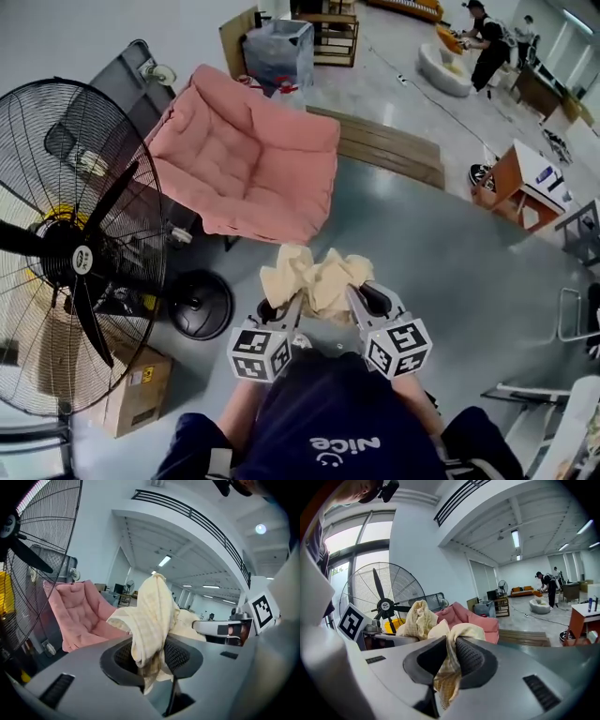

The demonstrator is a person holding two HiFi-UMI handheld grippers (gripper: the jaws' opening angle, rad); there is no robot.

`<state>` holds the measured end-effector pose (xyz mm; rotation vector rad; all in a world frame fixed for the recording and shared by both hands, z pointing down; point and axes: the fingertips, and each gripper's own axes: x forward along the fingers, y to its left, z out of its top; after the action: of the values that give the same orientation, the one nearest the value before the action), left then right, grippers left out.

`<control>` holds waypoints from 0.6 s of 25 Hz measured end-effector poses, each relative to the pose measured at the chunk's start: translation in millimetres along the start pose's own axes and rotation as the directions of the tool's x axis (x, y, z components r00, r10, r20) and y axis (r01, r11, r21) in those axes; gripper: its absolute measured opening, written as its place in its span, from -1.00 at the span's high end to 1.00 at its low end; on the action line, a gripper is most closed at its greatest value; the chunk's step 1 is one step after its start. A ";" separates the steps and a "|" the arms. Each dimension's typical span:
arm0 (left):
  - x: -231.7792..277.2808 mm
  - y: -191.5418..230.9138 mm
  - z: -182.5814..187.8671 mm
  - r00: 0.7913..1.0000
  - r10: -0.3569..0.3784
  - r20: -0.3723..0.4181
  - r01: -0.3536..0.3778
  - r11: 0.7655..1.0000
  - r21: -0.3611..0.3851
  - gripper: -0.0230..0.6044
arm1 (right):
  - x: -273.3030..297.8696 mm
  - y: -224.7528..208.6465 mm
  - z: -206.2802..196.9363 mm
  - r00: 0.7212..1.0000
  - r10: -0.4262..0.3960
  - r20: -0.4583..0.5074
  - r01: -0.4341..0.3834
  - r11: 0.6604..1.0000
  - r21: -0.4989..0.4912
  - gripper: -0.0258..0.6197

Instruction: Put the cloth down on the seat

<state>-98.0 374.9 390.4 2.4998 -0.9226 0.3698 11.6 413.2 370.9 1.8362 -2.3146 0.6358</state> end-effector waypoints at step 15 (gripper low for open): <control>8.3 49.1 6.5 1.000 0.021 -0.013 -0.022 0.999 -0.049 0.48 | 52.9 9.5 3.6 0.999 0.025 -0.035 -0.025 1.000 0.006 0.65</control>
<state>-123.9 333.9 403.6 2.4422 -0.9431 0.3654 -10.4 365.8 383.6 1.7869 -2.3196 0.6730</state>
